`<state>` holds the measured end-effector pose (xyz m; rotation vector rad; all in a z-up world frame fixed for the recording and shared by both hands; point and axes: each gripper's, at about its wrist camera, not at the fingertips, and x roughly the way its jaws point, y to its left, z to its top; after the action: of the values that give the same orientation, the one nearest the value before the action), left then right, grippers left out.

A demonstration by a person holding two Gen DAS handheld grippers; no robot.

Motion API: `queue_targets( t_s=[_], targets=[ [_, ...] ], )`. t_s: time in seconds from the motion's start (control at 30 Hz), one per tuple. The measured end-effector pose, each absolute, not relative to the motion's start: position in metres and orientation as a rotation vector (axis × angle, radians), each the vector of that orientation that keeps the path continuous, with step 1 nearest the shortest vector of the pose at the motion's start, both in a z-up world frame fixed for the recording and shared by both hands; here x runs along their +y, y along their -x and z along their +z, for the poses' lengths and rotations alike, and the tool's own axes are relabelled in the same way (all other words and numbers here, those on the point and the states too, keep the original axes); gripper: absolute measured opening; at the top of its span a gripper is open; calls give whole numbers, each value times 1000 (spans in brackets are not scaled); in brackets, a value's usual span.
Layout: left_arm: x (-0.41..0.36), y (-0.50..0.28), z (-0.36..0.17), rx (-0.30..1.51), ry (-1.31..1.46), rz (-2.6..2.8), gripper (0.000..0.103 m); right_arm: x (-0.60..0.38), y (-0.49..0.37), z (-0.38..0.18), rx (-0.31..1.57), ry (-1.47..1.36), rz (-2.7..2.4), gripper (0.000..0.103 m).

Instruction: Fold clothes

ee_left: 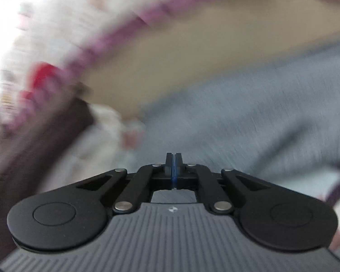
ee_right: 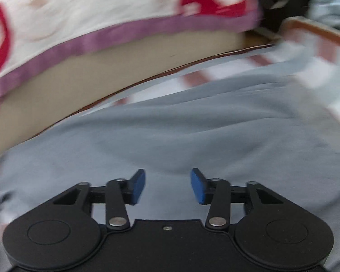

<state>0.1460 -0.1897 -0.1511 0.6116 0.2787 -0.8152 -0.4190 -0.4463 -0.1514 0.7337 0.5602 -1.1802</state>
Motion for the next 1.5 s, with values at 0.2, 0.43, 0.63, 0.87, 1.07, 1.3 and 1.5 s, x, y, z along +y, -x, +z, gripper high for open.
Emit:
queue_targets(
  t_s=[0.2,0.43,0.63,0.87,1.07,1.3,1.5],
  targets=[
    [-133,-161,-112,250,-359,-569,0,-447,472,-198,447,-869,-1379,59],
    [-156,-182,-152,579,-421,-856,13,-435,407,-162,449,-710,-1094,59],
    [-190,-164,-174,638,-587,-995,43,-418,248,-152,693,-547,-479,58],
    [-222,-169,-184,542,-759,-895,97,-396,132,-189,958,-406,-258,59],
    [-205,-182,-188,561,-594,-951,67,-368,125,-193,952,-322,-272,74],
    [-185,-144,-142,388,-509,-865,7,-334,125,-172,873,-124,-339,12],
    [-136,-125,-133,477,-409,-689,8,-294,139,-156,792,-73,-291,14]
  ],
)
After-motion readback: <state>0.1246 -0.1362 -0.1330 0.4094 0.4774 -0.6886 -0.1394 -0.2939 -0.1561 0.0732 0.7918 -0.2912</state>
